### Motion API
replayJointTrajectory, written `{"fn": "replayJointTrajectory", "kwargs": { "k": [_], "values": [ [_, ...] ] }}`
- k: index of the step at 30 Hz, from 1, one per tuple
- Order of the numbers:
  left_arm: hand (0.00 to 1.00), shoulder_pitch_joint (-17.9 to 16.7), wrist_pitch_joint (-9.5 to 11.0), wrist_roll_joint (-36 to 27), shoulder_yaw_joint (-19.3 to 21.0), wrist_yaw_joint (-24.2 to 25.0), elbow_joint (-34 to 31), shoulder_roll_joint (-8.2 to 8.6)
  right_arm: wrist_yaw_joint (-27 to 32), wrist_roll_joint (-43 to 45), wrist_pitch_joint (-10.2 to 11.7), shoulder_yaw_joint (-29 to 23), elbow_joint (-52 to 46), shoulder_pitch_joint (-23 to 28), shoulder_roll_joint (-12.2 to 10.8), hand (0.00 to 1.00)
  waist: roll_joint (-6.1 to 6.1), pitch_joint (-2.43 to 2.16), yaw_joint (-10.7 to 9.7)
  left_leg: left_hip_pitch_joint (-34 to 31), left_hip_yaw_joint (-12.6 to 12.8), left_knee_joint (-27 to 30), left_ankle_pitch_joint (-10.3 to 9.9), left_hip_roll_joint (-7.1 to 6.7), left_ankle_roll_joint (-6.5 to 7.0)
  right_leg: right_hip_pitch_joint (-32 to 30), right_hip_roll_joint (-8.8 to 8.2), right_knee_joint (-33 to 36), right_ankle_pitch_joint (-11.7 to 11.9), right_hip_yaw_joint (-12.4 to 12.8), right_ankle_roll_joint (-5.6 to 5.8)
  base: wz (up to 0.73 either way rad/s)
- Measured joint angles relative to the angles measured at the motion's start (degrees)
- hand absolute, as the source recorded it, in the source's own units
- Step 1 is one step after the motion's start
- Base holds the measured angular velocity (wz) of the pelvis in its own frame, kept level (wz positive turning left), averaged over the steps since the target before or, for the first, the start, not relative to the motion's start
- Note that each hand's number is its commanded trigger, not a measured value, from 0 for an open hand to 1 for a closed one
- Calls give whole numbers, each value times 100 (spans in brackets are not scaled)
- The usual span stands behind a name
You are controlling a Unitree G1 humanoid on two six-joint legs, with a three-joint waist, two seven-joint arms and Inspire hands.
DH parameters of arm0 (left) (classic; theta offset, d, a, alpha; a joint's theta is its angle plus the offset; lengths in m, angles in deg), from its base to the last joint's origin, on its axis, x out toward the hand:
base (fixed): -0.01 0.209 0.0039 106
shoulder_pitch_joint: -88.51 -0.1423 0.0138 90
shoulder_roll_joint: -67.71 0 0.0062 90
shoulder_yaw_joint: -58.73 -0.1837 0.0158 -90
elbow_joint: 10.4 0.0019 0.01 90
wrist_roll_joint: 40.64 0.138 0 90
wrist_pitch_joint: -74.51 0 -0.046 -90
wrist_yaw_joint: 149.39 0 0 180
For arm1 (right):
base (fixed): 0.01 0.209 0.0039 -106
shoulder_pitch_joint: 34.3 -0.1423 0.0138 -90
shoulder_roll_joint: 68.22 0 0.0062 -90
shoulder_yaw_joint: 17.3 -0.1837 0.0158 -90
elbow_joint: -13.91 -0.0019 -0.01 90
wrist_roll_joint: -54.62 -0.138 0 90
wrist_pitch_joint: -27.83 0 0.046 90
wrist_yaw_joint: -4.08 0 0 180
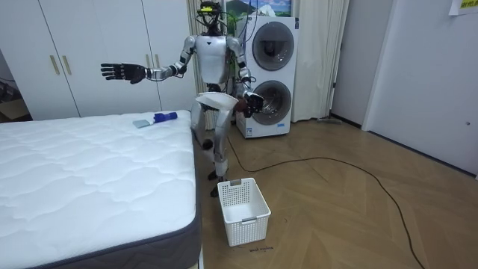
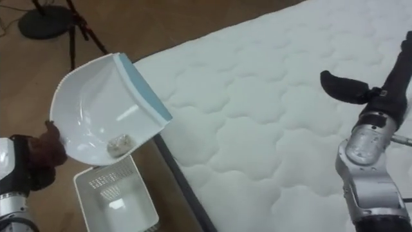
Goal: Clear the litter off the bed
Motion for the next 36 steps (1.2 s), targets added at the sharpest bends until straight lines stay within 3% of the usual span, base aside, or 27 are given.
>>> {"fn": "replayJointTrajectory", "kwargs": {
  "k": [1,2,3,4,5,6,7,8,9,10,11,12,13,14,15,16,17,18,19,20,21,22,23,24,27,32,36],
  "values": [
    [100,0,0,-8,60,-2,1,-16,35,58,0,70,-3,32,-65,0,0,3,-147,114,-437,-204,105,-73,-76,-15,214,-189,16,182,-31,65],
    [100,-4,12,-14,185,-3,18,-20,126,154,-2,159,0,67,-210,0,-16,-6,-487,446,-1641,-878,448,-232,-474,-91,617,-816,140,465,-208,130],
    [100,16,66,-85,318,-4,53,-32,149,203,-8,205,-11,-77,-308,0,-190,-53,-1224,517,-2490,-1073,596,-339,-855,-258,687,-1426,383,682,-324,171],
    [100,100,118,-155,427,-2,107,-77,172,230,-12,204,-22,-255,-304,0,-237,64,-1561,141,-1495,-135,190,-235,-593,-383,524,-1378,511,727,-152,162],
    [100,287,297,-165,330,33,357,-127,361,365,-20,62,-79,-318,-212,0,-80,119,-1568,-378,-667,1204,-791,212,-471,-679,296,-713,580,884,177,65],
    [100,279,359,-153,217,106,375,-126,517,422,-41,-135,-170,-284,-271,0,-2,140,-1467,-511,-1490,1802,-1107,-228,-198,-667,165,-302,951,1238,344,29],
    [100,179,354,-120,186,139,336,-117,560,421,-43,-135,-233,-187,-340,0,-35,118,-1588,-454,-1866,1757,-1077,-389,-233,-498,127,-322,977,1218,388,79],
    [100,134,326,-3,-72,216,315,-112,646,426,-19,-267,-379,198,-325,0,-88,93,-1636,-207,-2651,1331,-825,-658,-388,-240,140,-442,1139,1142,353,135],
    [100,121,322,38,-287,246,256,-114,684,394,-20,-419,-362,382,-326,0,-153,63,-1401,268,-3587,588,-410,-836,-489,-198,213,-534,1451,1281,201,118],
    [100,113,336,53,-302,245,232,-116,676,393,-9,-448,-359,368,-326,0,-229,61,-1355,410,-3795,207,-235,-810,-654,-170,228,-700,1615,1336,178,89],
    [100,109,328,-7,-204,240,175,-166,549,415,49,-406,-334,164,-358,0,-338,128,-1371,-19,-2358,514,-301,-385,-522,-22,34,-844,1649,1184,270,119],
    [100,243,323,-18,-235,245,179,-261,541,413,121,-399,-327,172,-380,0,-250,150,-1293,-487,-759,1005,-432,462,-615,-137,81,-311,1376,901,505,134],
    [100,264,336,-16,-303,243,174,-276,550,397,156,-400,-326,248,-337,0,-212,147,-1139,-510,-570,1079,-559,547,-629,-269,76,45,1218,837,515,129],
    [100,284,382,11,-369,207,80,-322,480,395,229,-393,-331,394,-327,0,-315,56,-968,-495,-568,1064,-641,428,-513,-436,32,77,757,952,538,88],
    [100,273,378,59,-378,120,73,-325,349,399,298,-397,-331,435,-293,0,-468,31,-730,-507,-631,988,-545,215,-500,-510,-2,-395,551,1329,391,77],
    [100,251,363,60,-376,115,74,-316,290,406,321,-398,-331,433,-266,0,-490,29,-599,-514,-636,964,-527,128,-497,-522,-18,-614,561,1506,343,65],
    [100,205,329,98,-383,117,116,-295,183,438,351,-401,-321,456,-198,0,-459,42,-434,-502,-714,1057,-523,-55,-497,-500,-56,-858,606,1616,227,92],
    [100,140,313,84,-378,118,115,-281,141,443,378,-403,-312,545,-163,0,-342,27,-412,-505,-770,1026,-468,-96,-516,-389,-144,-987,515,1408,240,110],
    [100,134,312,58,-352,117,113,-288,118,443,384,-410,-301,566,-148,0,-299,34,-419,-538,-625,999,-406,-31,-536,-345,-216,-1037,505,1166,261,138],
    [100,136,311,-52,-316,106,101,-288,73,427,386,-415,-254,623,-89,0,-239,41,-458,-638,-41,1131,-412,291,-467,-292,-368,-1070,507,633,295,119],
    [100,136,309,-181,-287,92,103,-292,-9,410,385,-426,-246,701,-75,0,-103,8,-460,-605,495,1351,-718,619,-475,-258,-419,-1050,488,325,327,108],
    [100,140,309,-240,-288,81,104,-296,-53,397,379,-423,-244,741,-79,0,-95,16,-467,-566,719,1397,-843,731,-510,-247,-461,-1009,469,195,356,83],
    [100,180,309,-305,-292,56,147,-303,-146,322,357,-368,-197,772,-73,0,-122,49,-500,-575,1009,1305,-825,788,-506,-278,-566,-827,394,139,408,68],
    [100,201,309,-344,-291,53,228,-308,-255,229,353,-307,-130,774,-83,0,-170,49,-523,-568,970,1215,-780,652,-408,-344,-608,-699,370,242,450,58],
    [100,303,309,-415,-292,38,411,-358,-406,165,354,-296,-72,772,-80,0,-213,43,-588,-613,822,985,-644,437,-286,-401,-576,-822,399,527,497,41],
    [100,464,309,-429,-290,35,594,-586,-527,190,359,-136,144,762,-81,0,-223,41,-565,-637,854,850,-603,429,-266,-401,-533,-1010,559,622,508,-1],
    [100,716,313,-423,-288,35,712,-629,-611,193,364,-56,241,744,-81,0,-225,40,-519,-634,964,779,-603,445,-266,-433,-532,-1098,570,731,507,-12]
  ]
}}
